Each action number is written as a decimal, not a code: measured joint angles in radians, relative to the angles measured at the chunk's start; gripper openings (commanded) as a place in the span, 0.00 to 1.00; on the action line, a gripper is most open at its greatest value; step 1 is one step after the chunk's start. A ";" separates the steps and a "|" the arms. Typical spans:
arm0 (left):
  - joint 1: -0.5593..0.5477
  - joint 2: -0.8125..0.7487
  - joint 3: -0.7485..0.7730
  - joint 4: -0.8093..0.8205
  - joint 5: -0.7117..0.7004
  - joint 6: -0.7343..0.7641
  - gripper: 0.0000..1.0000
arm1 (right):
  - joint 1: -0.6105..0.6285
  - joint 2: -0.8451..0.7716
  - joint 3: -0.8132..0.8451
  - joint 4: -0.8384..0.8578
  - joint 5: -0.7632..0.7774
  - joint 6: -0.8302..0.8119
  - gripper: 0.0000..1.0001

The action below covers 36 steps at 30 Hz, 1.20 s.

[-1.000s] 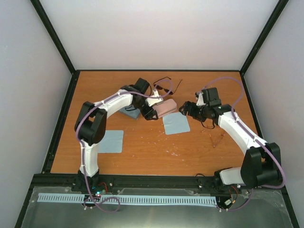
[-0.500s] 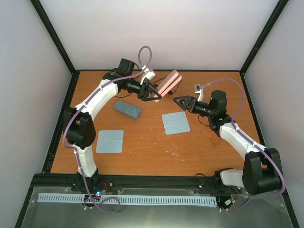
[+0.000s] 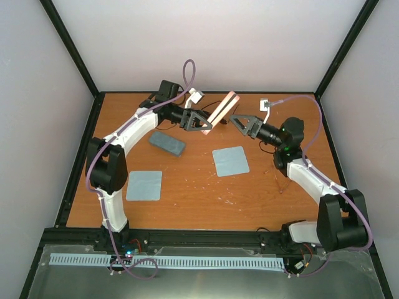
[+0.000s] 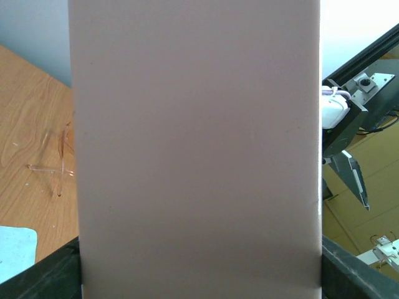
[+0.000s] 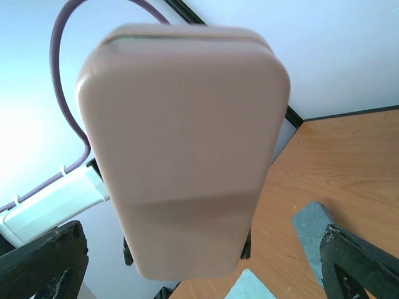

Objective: Organize the sunglasses
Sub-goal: Open the sunglasses case at the center of the board.

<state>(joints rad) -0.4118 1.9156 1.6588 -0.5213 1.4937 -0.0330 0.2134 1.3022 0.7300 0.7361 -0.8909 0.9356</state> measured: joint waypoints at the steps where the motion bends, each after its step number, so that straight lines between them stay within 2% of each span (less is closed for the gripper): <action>1: -0.001 0.000 -0.003 0.005 0.002 -0.005 0.57 | 0.000 0.007 0.009 0.002 0.000 0.001 0.99; 8: -0.019 0.000 -0.011 0.022 0.003 -0.025 0.57 | 0.010 0.051 0.084 -0.009 0.009 -0.007 0.98; 10: -0.025 0.000 -0.011 0.026 0.003 -0.027 0.57 | 0.014 0.058 0.101 -0.018 0.013 -0.015 0.94; 16: -0.033 0.000 -0.011 0.027 -0.005 -0.033 0.57 | 0.028 0.064 0.112 -0.024 0.014 -0.028 0.62; 17: -0.032 0.000 -0.011 0.027 -0.004 -0.031 0.59 | 0.031 0.064 0.113 -0.024 0.016 -0.022 0.58; 18: -0.031 0.000 -0.011 0.029 -0.003 -0.031 0.67 | 0.032 0.064 0.113 -0.021 0.018 -0.018 0.56; 19: -0.031 0.000 -0.011 0.028 -0.003 -0.032 0.89 | 0.033 0.064 0.113 -0.018 0.020 -0.019 0.53; 20: -0.031 0.000 -0.011 0.028 -0.003 -0.032 0.98 | 0.033 0.064 0.113 -0.018 0.019 -0.019 0.52; 21: -0.031 0.000 -0.011 0.030 -0.003 -0.030 0.99 | 0.034 0.064 0.113 -0.018 0.021 -0.019 0.51; 25: -0.035 -0.002 -0.004 0.024 -0.024 -0.020 0.99 | 0.040 0.064 0.113 -0.045 0.016 -0.028 0.50; 36: -0.037 0.010 0.119 -0.127 -0.218 0.146 0.99 | 0.040 0.064 0.113 -0.108 -0.010 -0.048 0.49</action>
<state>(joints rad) -0.4488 1.9255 1.7775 -0.6479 1.2758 0.1127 0.2535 1.3659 0.8425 0.6285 -0.9005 0.8871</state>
